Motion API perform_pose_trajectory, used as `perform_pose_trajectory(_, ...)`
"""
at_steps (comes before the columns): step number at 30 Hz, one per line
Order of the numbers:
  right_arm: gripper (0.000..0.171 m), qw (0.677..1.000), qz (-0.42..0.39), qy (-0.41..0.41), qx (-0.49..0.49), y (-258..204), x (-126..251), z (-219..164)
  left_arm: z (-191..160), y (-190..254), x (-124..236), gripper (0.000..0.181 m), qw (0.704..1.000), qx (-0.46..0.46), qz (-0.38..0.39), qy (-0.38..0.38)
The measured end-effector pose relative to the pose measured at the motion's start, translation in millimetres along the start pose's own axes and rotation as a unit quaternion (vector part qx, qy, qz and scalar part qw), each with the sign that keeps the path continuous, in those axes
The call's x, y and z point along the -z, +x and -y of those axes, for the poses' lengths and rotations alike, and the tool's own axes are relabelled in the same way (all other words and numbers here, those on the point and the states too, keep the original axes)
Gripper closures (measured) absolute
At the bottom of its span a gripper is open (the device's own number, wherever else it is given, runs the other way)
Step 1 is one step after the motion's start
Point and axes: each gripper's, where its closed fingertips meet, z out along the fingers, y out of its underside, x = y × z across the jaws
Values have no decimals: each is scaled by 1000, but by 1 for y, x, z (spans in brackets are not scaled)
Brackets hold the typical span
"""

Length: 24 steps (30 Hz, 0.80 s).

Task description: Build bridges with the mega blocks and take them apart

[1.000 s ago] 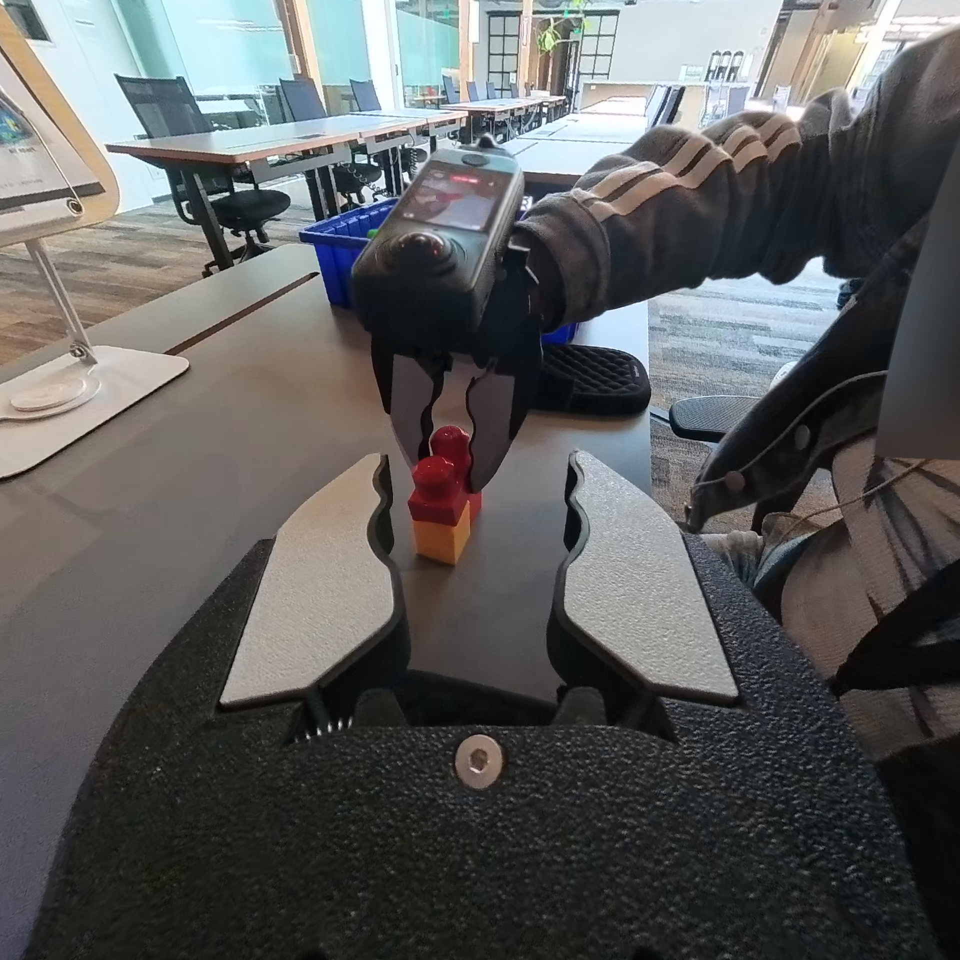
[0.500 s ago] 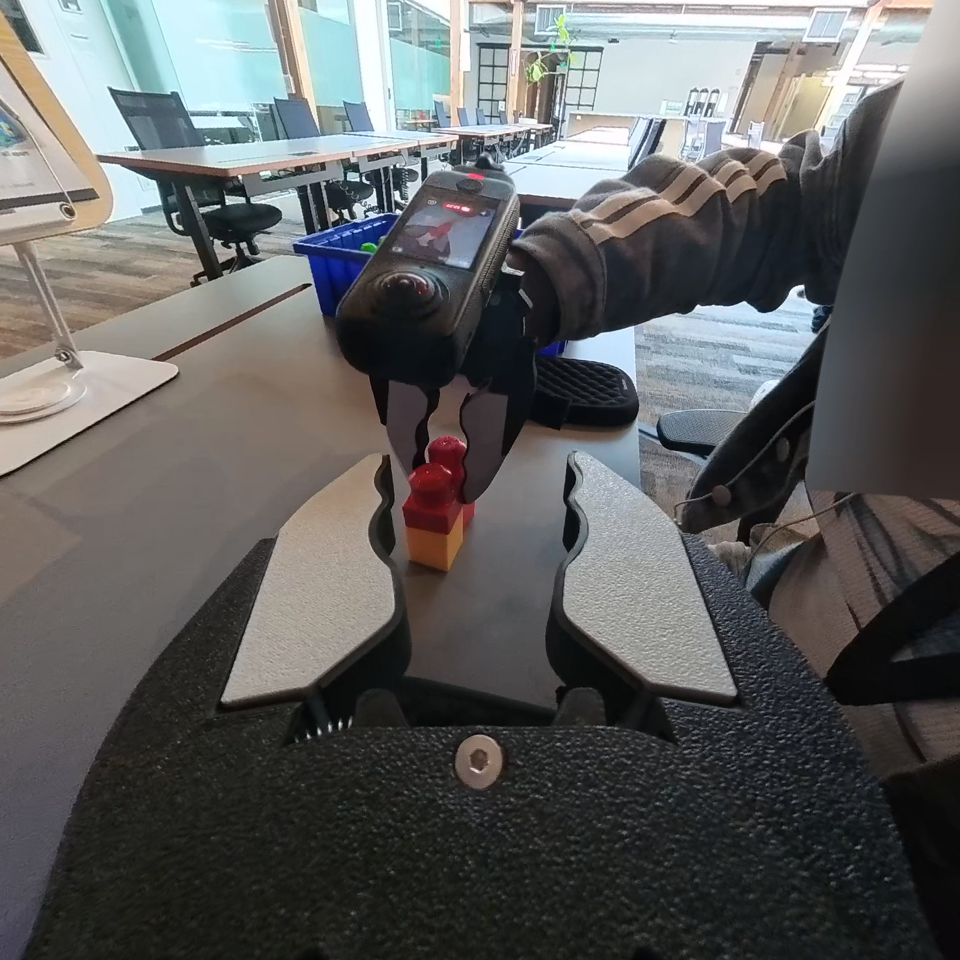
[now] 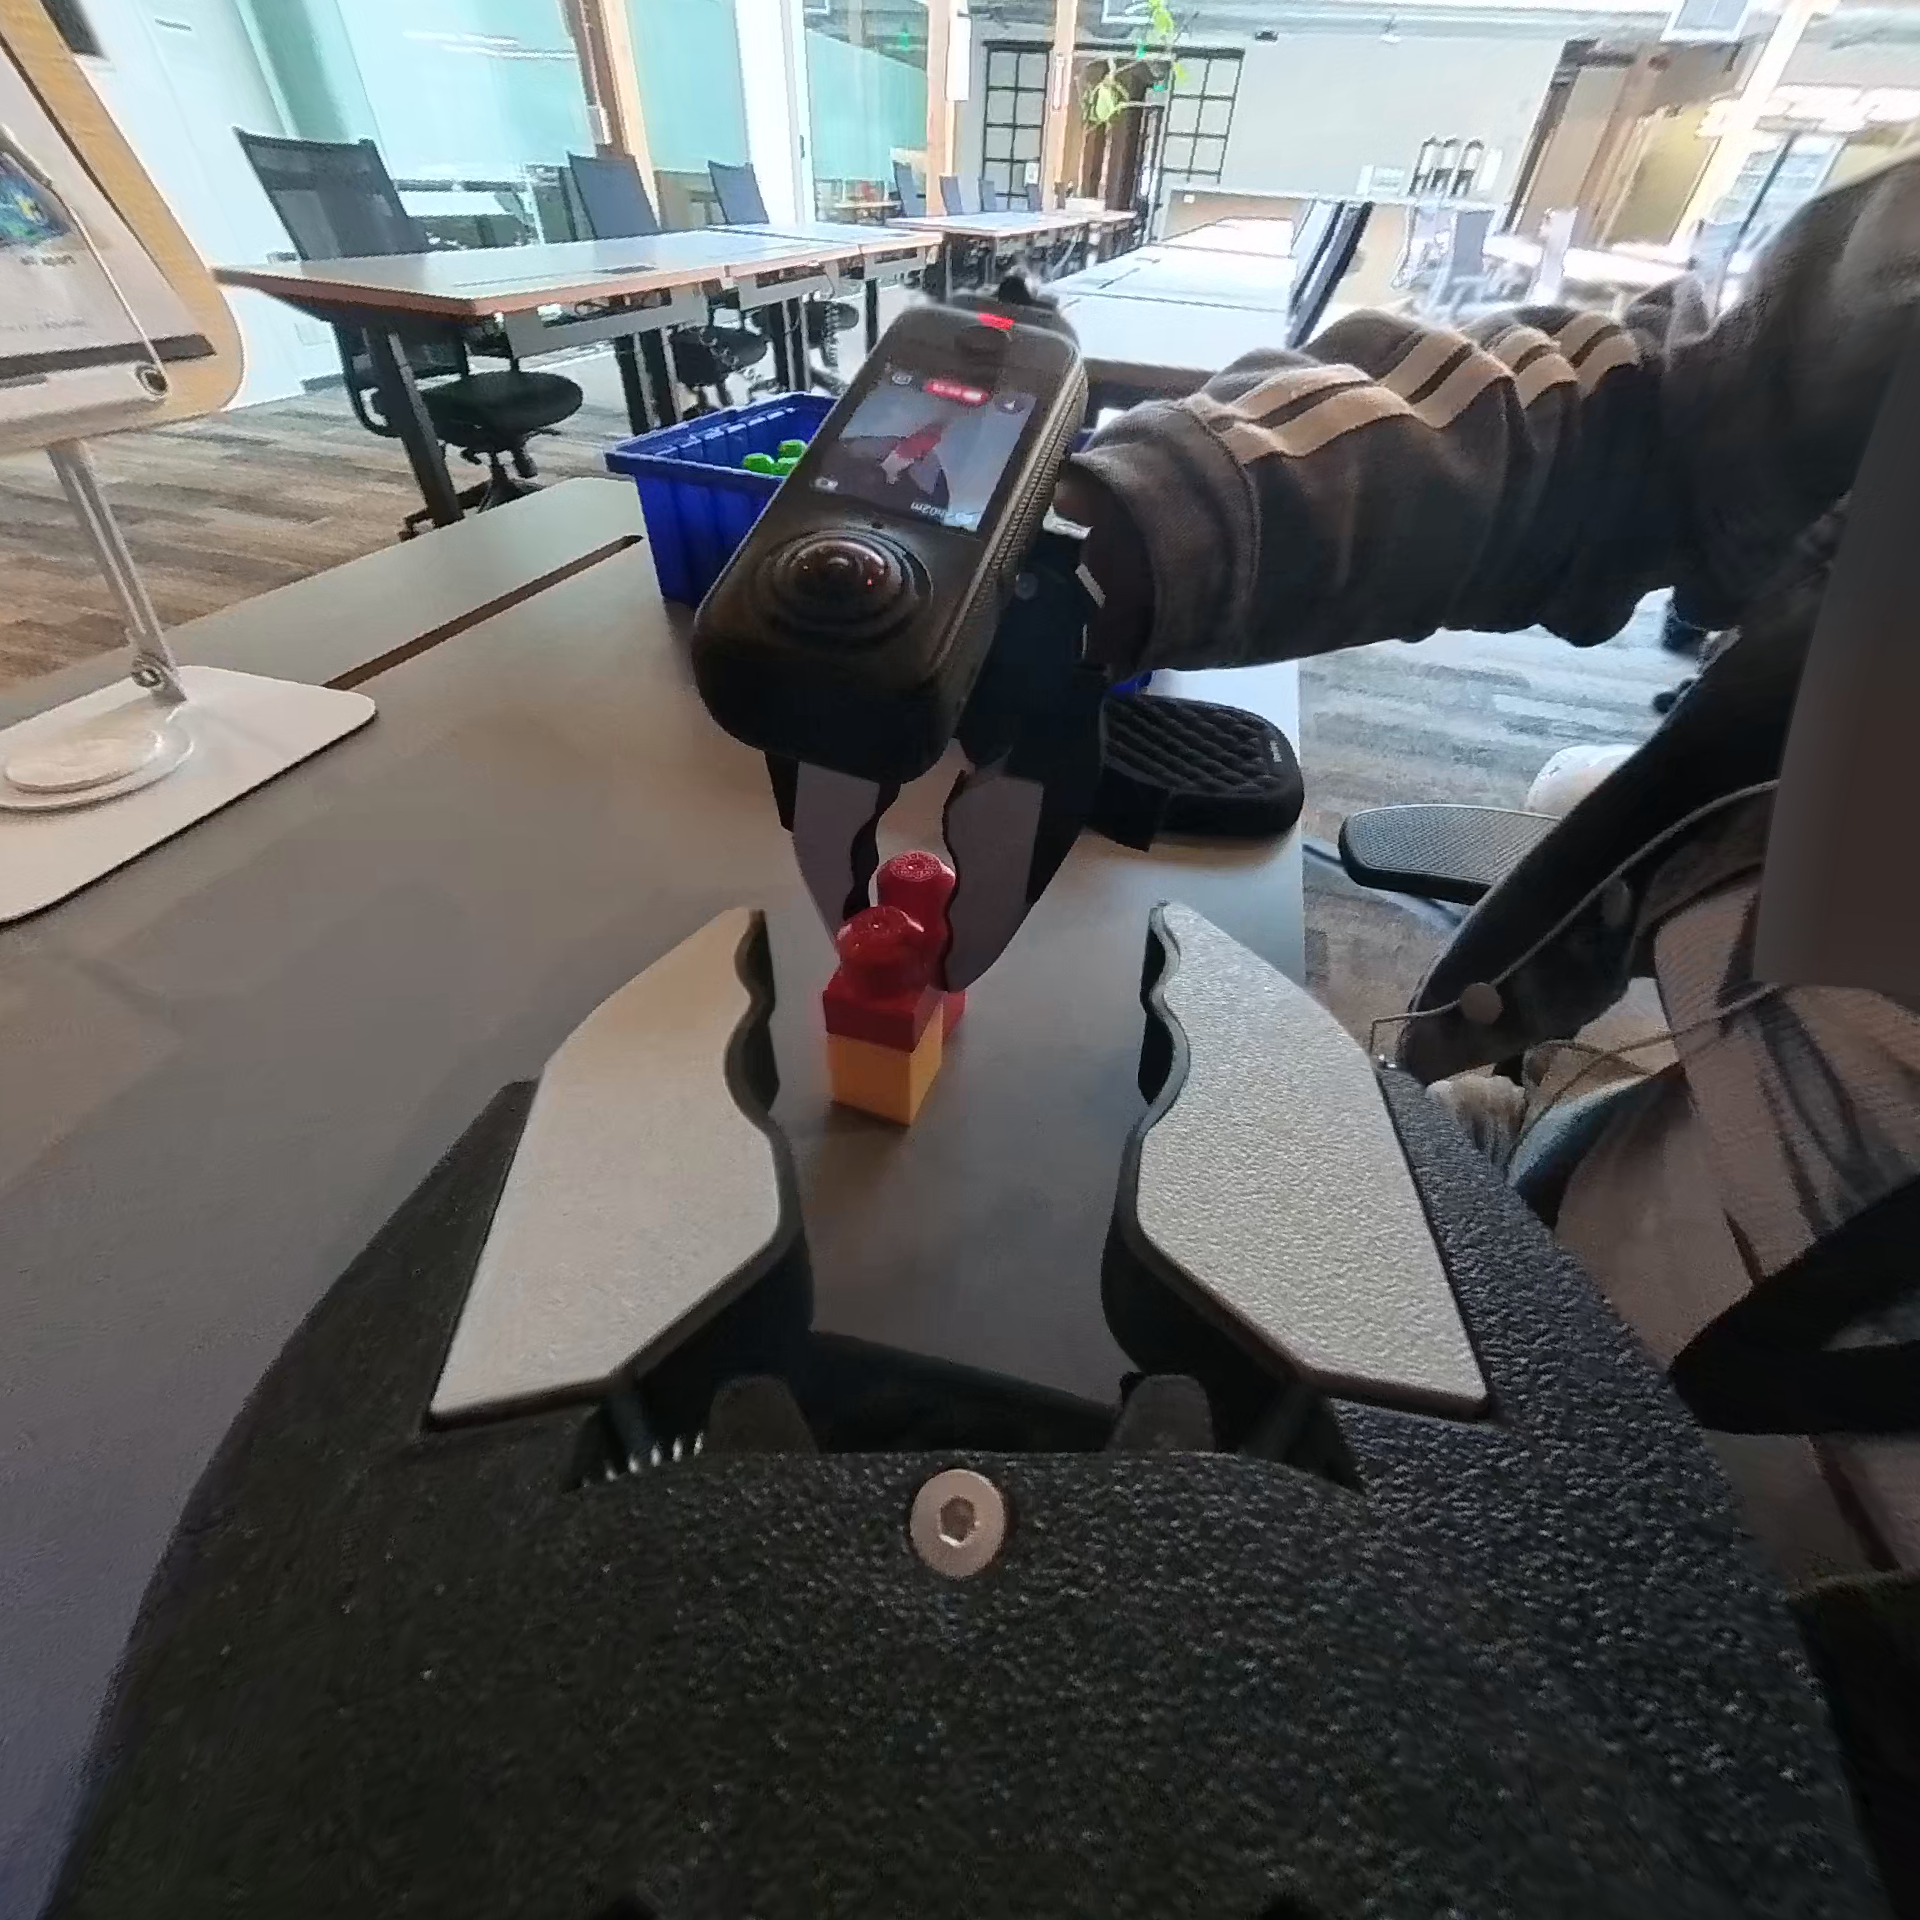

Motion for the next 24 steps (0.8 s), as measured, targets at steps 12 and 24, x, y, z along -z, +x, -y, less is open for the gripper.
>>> perform_pose_trajectory(12, 137, 998, 1, 55, -14, -3, 9, -2, -11, 2, -10, 97, 996, -60, 29, -63)
perform_pose_trajectory(24, 137, 991, -40, 78, -105, 21, 82, -64, -13, 4, -22, 102, 997, -54, 18, -55)
